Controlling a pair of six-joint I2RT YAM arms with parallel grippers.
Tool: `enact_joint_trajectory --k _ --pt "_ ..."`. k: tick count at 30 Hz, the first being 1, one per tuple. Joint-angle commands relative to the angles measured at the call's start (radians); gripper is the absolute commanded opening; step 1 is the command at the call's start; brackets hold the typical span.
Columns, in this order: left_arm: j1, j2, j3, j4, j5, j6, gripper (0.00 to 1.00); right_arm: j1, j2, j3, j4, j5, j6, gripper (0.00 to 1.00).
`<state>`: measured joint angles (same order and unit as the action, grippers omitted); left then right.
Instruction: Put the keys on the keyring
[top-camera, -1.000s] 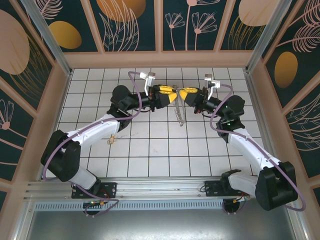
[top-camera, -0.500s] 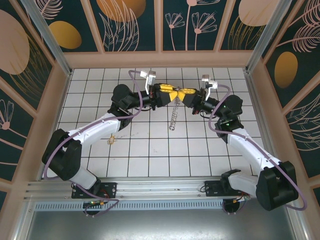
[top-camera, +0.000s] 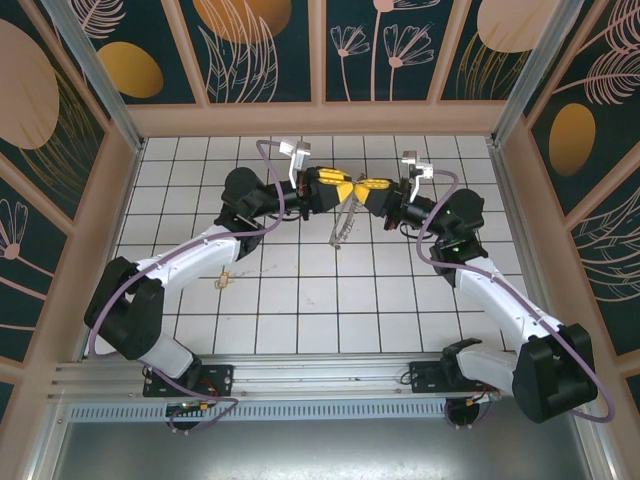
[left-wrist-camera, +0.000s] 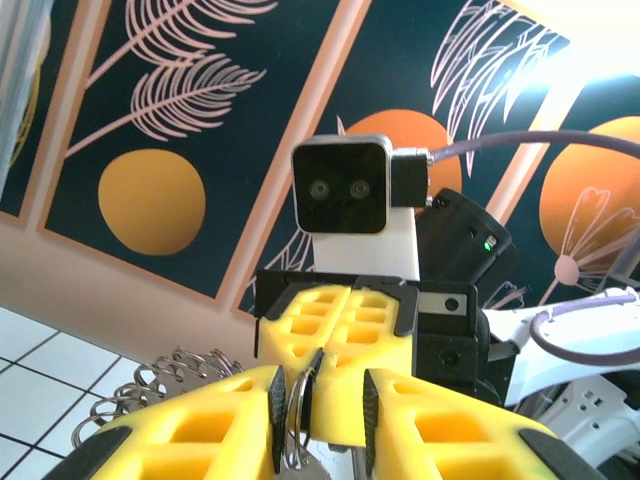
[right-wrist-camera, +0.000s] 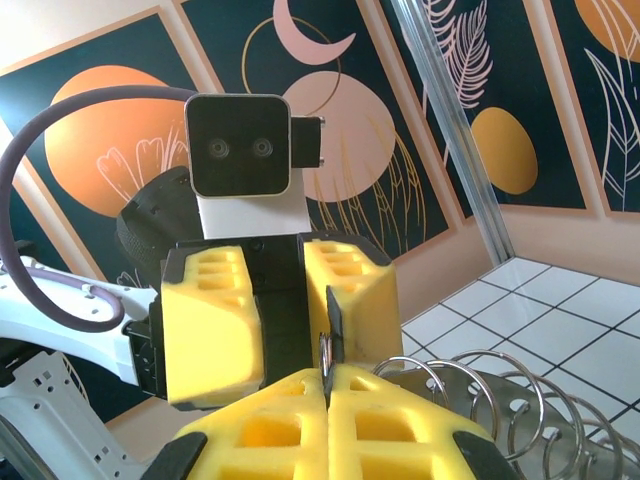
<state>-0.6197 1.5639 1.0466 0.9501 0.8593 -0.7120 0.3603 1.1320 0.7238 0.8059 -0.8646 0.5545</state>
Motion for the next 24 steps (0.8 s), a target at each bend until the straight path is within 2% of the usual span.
enact_joint_trajectory --k 1,14,24 --pt "0.005 0.018 0.018 0.036 0.058 0.000 0.28 0.007 -0.021 0.032 0.038 -0.002 -0.027 0.00" --pt "0.004 0.012 0.021 -0.013 0.056 0.048 0.20 0.007 -0.016 0.029 0.021 -0.001 -0.037 0.00" --pt "0.005 0.001 0.021 -0.008 0.049 0.057 0.20 0.007 -0.021 0.019 0.009 -0.001 -0.042 0.00"
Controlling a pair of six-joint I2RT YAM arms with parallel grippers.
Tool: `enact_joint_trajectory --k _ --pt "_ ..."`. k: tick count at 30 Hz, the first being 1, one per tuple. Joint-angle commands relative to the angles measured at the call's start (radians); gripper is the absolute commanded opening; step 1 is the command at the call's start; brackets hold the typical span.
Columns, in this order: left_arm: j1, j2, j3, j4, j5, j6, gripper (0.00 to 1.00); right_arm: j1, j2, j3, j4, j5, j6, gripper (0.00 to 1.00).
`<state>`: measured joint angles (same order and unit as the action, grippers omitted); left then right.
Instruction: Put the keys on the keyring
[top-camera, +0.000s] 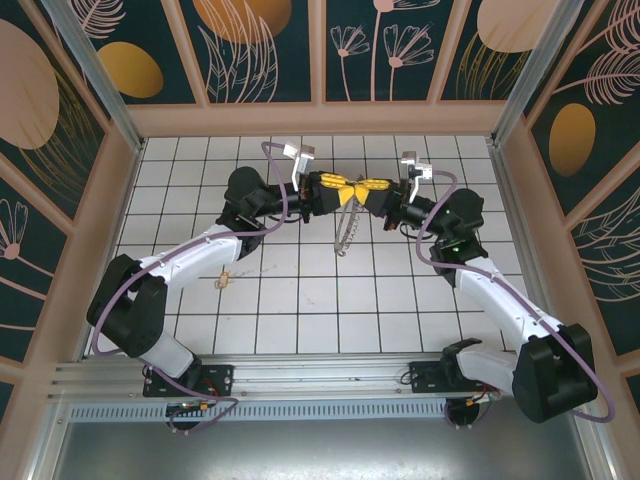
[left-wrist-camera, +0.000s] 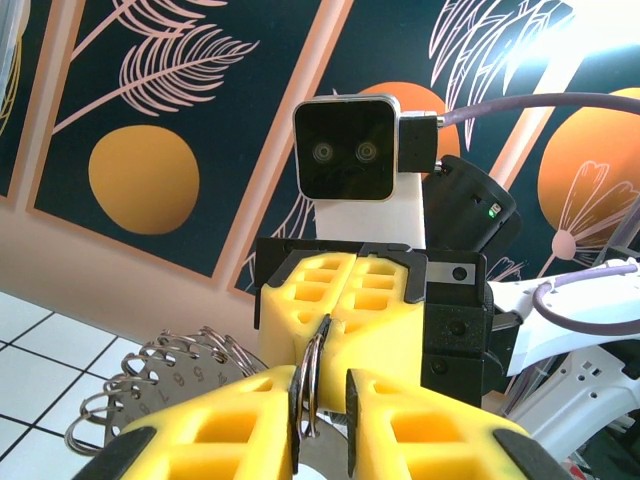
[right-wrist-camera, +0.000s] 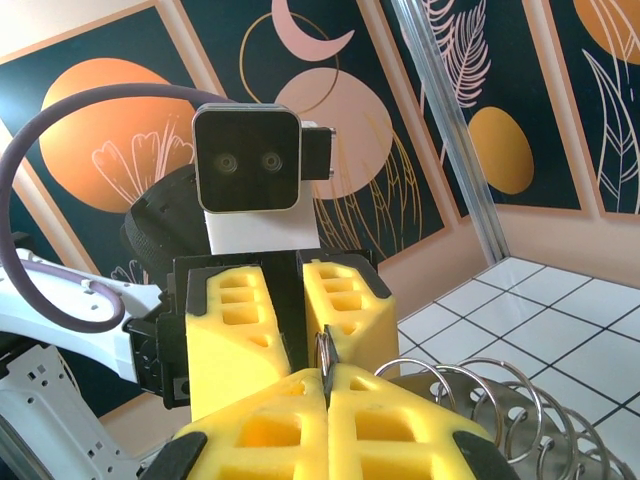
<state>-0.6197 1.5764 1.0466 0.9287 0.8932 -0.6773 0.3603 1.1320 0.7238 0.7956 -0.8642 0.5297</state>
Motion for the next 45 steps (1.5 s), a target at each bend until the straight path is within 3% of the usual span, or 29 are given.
enact_joint_trajectory --k 1,10,18,19,22,24,27,33,45 --pt "0.004 -0.011 0.021 0.015 0.015 0.022 0.19 0.006 -0.021 0.018 0.018 -0.002 -0.017 0.00" --pt "0.003 -0.005 0.021 0.051 0.029 0.008 0.01 0.006 -0.022 0.018 -0.006 -0.009 -0.023 0.00" --pt "0.004 -0.010 0.023 0.039 0.001 0.018 0.00 0.006 -0.028 0.047 -0.089 -0.015 -0.054 0.00" --pt "0.003 -0.011 0.020 0.037 -0.005 0.023 0.00 0.004 -0.033 0.058 -0.114 -0.012 -0.060 0.06" --pt "0.004 -0.015 0.021 0.032 -0.015 0.030 0.00 -0.009 -0.077 0.076 -0.179 0.020 -0.084 0.40" --pt "0.005 -0.019 0.022 0.032 -0.017 0.032 0.00 -0.031 -0.117 0.086 -0.223 0.044 -0.098 0.50" --pt "0.004 -0.025 0.026 0.028 -0.016 0.040 0.00 -0.079 -0.178 0.088 -0.259 0.069 -0.088 0.55" --pt "0.003 -0.030 0.031 0.030 -0.007 0.047 0.00 -0.123 -0.243 0.085 -0.297 0.112 -0.063 0.56" --pt "0.004 -0.038 0.071 -0.110 0.011 0.169 0.00 -0.120 -0.194 0.034 -0.226 0.042 0.006 0.52"
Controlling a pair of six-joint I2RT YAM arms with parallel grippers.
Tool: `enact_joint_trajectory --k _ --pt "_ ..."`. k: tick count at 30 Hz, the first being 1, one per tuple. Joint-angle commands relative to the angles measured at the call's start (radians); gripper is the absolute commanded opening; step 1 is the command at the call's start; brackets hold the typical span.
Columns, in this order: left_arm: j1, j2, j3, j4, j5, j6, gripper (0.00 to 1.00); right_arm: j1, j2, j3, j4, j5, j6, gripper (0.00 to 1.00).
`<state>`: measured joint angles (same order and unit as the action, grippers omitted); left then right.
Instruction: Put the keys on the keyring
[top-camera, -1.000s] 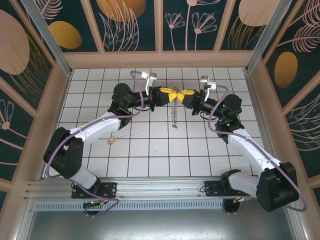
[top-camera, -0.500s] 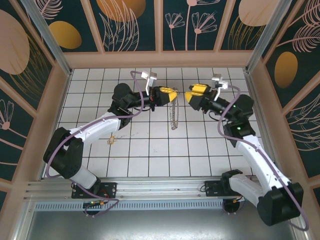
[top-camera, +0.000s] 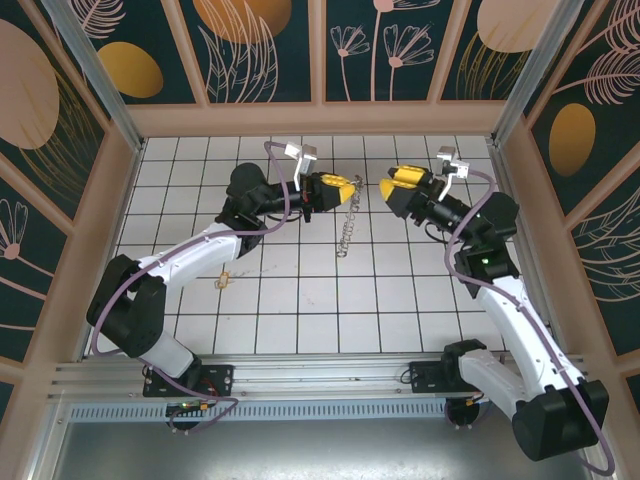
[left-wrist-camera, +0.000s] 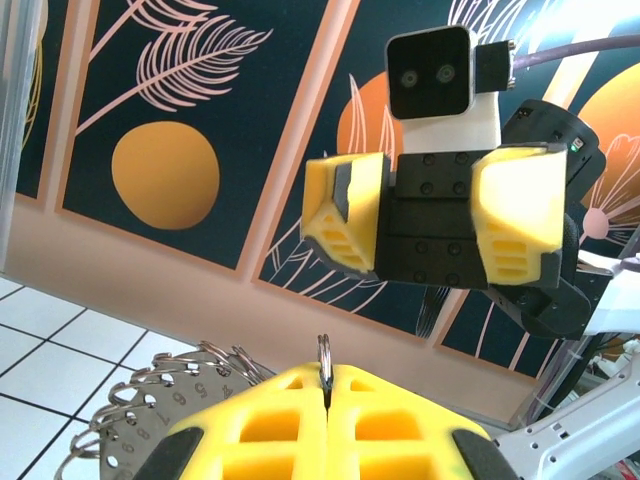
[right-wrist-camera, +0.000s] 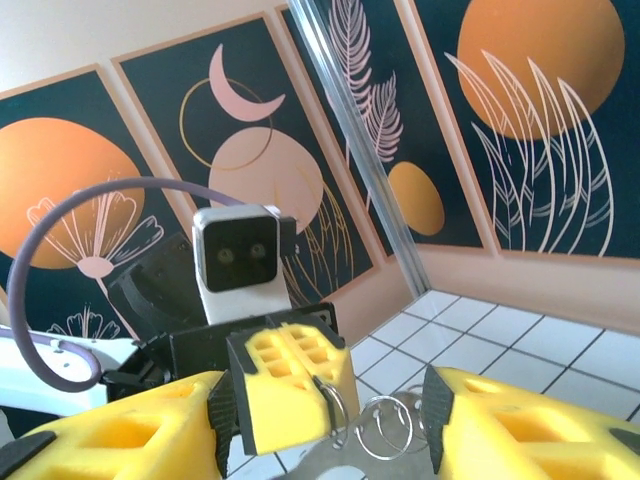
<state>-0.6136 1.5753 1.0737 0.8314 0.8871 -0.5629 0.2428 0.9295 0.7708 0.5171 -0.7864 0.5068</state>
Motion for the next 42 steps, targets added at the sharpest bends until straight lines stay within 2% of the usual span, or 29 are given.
enact_joint_trajectory --k 1,9,16,30,42 --pt "-0.002 -0.036 0.048 -0.018 0.019 0.059 0.00 -0.001 0.017 -0.014 0.059 -0.047 0.030 0.51" --pt "-0.002 -0.032 0.085 -0.096 0.051 0.100 0.00 0.031 0.082 0.001 0.057 -0.119 0.003 0.35" --pt "-0.002 -0.031 0.114 -0.183 0.073 0.149 0.00 0.036 0.101 -0.002 0.062 -0.155 -0.016 0.26" --pt "-0.002 -0.032 0.120 -0.201 0.091 0.150 0.00 0.071 0.142 0.031 0.070 -0.188 -0.031 0.26" --pt "-0.002 -0.027 0.120 -0.187 0.111 0.135 0.00 0.078 0.158 0.047 0.075 -0.176 -0.040 0.19"
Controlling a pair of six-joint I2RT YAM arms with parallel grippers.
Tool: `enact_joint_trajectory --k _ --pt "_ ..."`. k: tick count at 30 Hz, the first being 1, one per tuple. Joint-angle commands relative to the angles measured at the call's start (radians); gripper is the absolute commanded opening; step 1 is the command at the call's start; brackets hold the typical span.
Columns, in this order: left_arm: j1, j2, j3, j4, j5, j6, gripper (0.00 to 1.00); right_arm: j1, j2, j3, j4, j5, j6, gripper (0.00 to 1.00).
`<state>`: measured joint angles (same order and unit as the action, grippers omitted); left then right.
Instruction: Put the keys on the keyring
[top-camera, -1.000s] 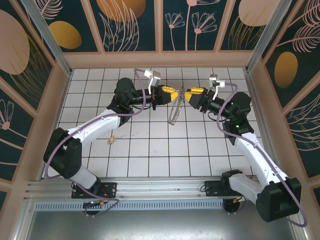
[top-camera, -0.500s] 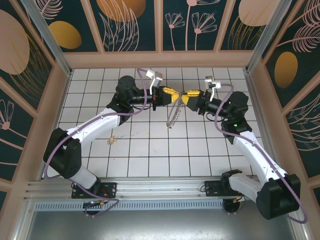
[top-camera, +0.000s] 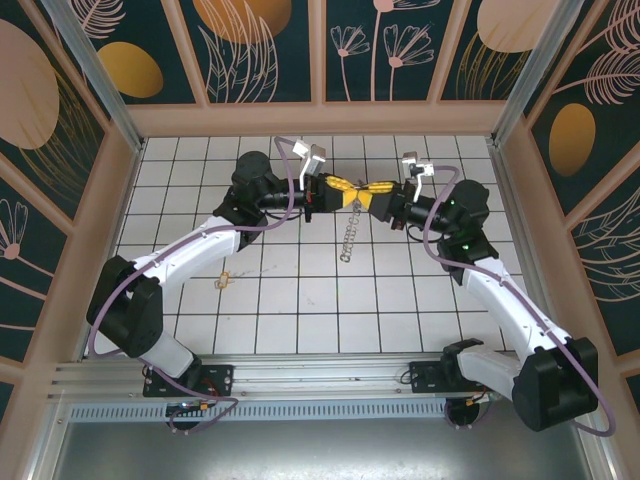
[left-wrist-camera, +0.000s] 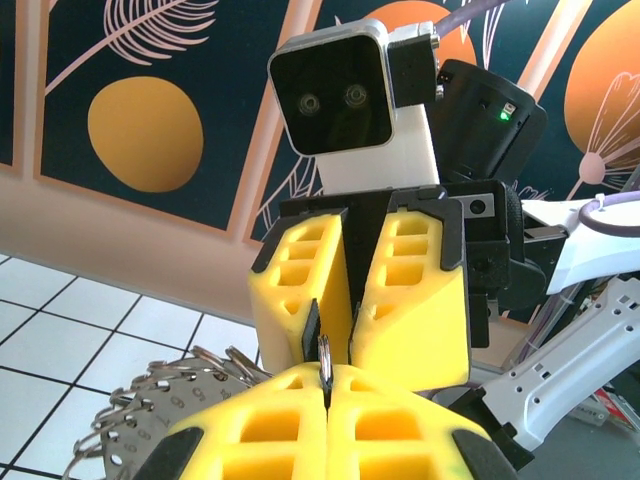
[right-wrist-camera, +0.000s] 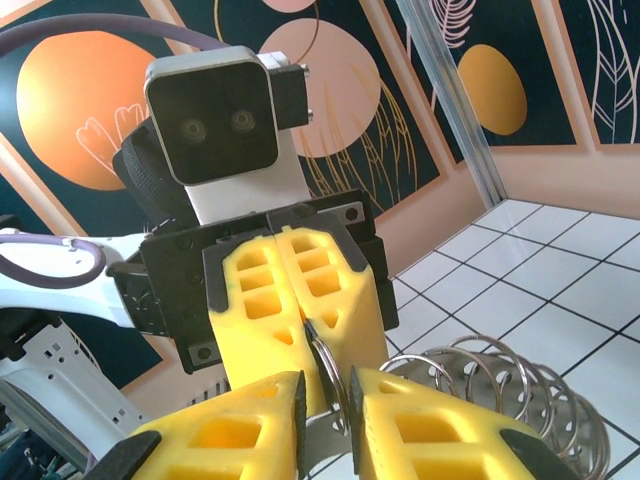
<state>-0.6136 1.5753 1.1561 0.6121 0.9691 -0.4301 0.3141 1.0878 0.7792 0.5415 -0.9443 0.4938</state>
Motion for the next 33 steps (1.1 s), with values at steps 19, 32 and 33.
enact_joint_trajectory --k 19,32,33 --pt "-0.003 -0.010 0.045 0.072 0.047 -0.039 0.00 0.007 0.007 0.042 0.058 -0.052 -0.033 0.00" --pt "-0.002 -0.011 0.049 0.078 0.036 -0.048 0.00 0.008 0.025 0.038 0.065 -0.089 -0.032 0.00" --pt "-0.003 -0.011 0.050 0.078 0.035 -0.048 0.00 0.008 0.028 0.038 0.064 -0.089 -0.033 0.00"
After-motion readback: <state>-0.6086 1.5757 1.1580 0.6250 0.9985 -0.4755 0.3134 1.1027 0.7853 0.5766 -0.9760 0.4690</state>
